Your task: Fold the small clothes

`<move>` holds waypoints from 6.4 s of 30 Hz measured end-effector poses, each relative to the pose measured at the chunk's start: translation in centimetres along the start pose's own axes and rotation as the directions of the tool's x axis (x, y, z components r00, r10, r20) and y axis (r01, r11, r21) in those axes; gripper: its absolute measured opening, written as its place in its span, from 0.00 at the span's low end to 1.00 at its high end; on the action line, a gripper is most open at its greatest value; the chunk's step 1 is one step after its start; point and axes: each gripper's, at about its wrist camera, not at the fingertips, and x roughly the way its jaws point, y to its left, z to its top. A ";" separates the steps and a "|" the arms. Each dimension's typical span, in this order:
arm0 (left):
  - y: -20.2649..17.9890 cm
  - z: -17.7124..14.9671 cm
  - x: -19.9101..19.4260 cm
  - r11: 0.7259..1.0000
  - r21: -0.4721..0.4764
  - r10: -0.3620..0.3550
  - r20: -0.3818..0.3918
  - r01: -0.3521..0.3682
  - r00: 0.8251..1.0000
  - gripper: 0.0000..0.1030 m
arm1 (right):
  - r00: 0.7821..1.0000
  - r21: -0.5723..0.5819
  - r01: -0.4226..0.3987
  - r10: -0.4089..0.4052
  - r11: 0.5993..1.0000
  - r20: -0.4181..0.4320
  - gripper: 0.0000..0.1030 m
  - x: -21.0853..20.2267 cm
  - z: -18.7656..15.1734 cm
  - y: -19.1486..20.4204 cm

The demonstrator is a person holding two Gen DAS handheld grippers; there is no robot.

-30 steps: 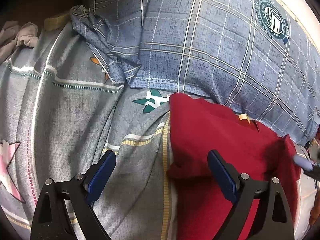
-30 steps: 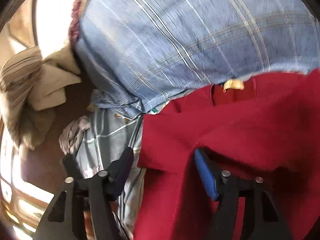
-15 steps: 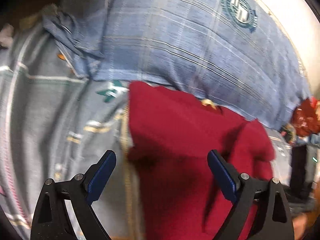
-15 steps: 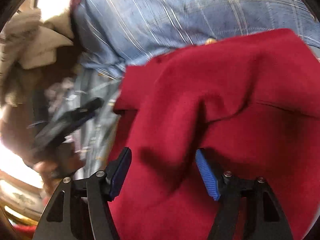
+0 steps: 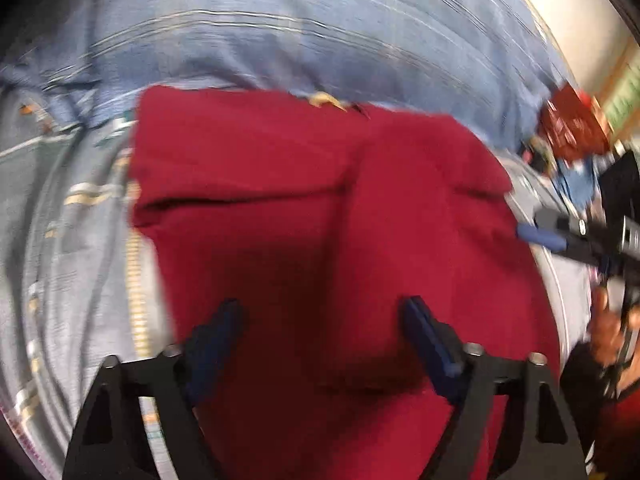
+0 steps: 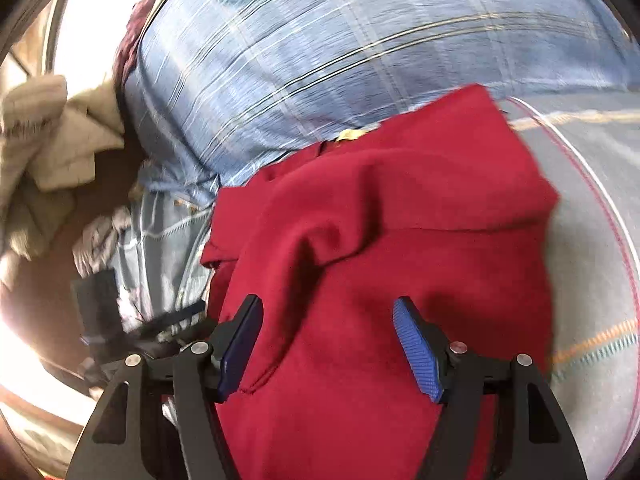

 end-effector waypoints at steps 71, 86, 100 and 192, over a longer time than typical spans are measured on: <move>3.7 9.1 5.1 0.880 -0.081 0.474 0.096 -0.468 0.875 0.62 | 0.857 0.014 0.497 -0.494 0.867 0.147 0.19 4.5 8.8 -7.5; 5.0 9.8 6.8 0.894 -0.140 0.437 0.075 -0.425 0.896 0.71 | 0.908 -0.122 0.412 -0.394 0.903 0.142 0.27 7.3 10.9 -3.3; 5.6 9.8 7.0 0.893 -0.167 0.434 0.074 -0.418 0.898 0.76 | 0.898 -0.026 0.423 -0.415 0.906 0.145 0.33 4.0 9.0 -5.8; -6.6 -17.4 -8.9 0.928 -0.170 0.325 -0.061 -0.331 0.944 0.99 | 0.948 -0.139 0.263 -0.282 0.955 -0.149 0.78 -6.7 -18.8 -1.6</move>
